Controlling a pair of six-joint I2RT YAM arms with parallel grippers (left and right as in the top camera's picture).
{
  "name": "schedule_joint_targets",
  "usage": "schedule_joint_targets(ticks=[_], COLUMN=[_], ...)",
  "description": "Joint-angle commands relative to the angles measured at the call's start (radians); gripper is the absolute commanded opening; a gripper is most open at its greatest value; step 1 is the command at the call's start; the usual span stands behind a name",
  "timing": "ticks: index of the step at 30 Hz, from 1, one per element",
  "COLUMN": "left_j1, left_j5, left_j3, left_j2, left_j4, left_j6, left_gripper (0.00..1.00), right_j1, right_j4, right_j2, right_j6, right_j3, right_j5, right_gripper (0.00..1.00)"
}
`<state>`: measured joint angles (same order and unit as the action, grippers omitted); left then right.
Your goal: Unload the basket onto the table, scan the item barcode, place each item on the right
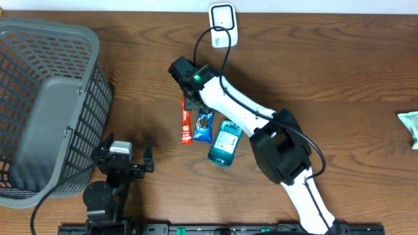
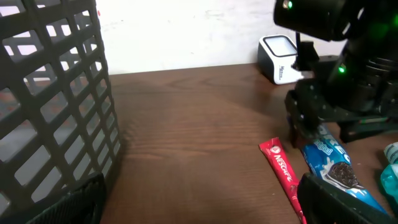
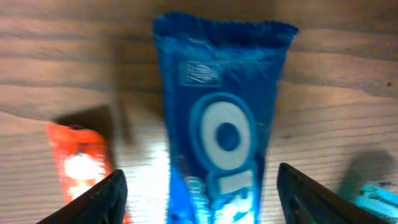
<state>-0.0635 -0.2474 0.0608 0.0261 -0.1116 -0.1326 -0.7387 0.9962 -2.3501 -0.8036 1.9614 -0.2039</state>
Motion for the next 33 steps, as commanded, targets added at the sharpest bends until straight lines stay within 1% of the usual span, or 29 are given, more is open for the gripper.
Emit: schedule_joint_targets(ticks=[1, 4, 11, 13, 16, 17, 19, 23, 24, 26, 27, 28, 30, 33], left_j1=[0.004, 0.004, 0.004, 0.004, 0.004, 0.004, 0.004, 0.004, 0.004, 0.004, 0.004, 0.004, 0.004, 0.004], left_j5=[0.009, 0.009, 0.009, 0.009, 0.009, 0.009, 0.009, 0.009, 0.009, 0.009, 0.009, 0.009, 0.009, 0.009], left_j3=[-0.006, -0.006, -0.006, -0.006, -0.006, -0.006, -0.006, -0.006, -0.006, -0.006, -0.006, -0.006, -0.006, -0.006], left_j2=[-0.002, -0.002, -0.002, -0.002, -0.002, -0.002, -0.002, -0.002, -0.002, -0.002, -0.002, -0.002, -0.002, -0.002], left_j4=[-0.029, -0.059, -0.060, -0.060, -0.060, -0.060, -0.060, -0.060, -0.060, -0.060, -0.060, -0.060, -0.060, -0.060], left_j6=[-0.013, -0.013, -0.013, -0.013, -0.013, -0.013, -0.013, -0.013, -0.013, -0.013, -0.013, -0.013, -0.013, -0.013], left_gripper=[0.98, 0.98, 0.98, 0.98, 0.98, 0.98, 0.98, 0.98, 0.98, 0.98, 0.98, 0.98, 0.98, 0.98], right_j1=[-0.023, -0.031, -0.049, -0.048, -0.046, -0.046, -0.046, -0.045, -0.044, -0.040, -0.039, -0.036, -0.027, -0.006], right_j4=[-0.010, -0.002, 0.015, 0.021, 0.033, 0.039, 0.063, 0.148, 0.169, 0.221, 0.251, 0.278, 0.303, 0.302], right_j2=[0.008, -0.005, -0.072, -0.100, -0.135, -0.145, -0.156, -0.156, -0.156, -0.156, -0.156, -0.156, -0.153, -0.146], right_j6=[-0.039, -0.052, -0.072, -0.072, -0.072, -0.074, -0.083, -0.122, -0.124, -0.152, -0.178, -0.195, -0.183, -0.063], right_j3=[0.028, 0.028, 0.028, 0.028, 0.028, 0.028, 0.028, 0.033, 0.035, 0.035, 0.035, 0.035, 0.039, 0.072], right_j5=[-0.054, -0.061, -0.113, -0.113, -0.113, -0.113, -0.120, -0.190, -0.195, -0.195, -0.193, -0.182, -0.118, 0.041], right_gripper=[0.70, 0.67, 0.61, 0.60, 0.57, 0.54, 0.44, 0.27, 0.20, 0.04, 0.01, 0.01, 0.01, 0.01])
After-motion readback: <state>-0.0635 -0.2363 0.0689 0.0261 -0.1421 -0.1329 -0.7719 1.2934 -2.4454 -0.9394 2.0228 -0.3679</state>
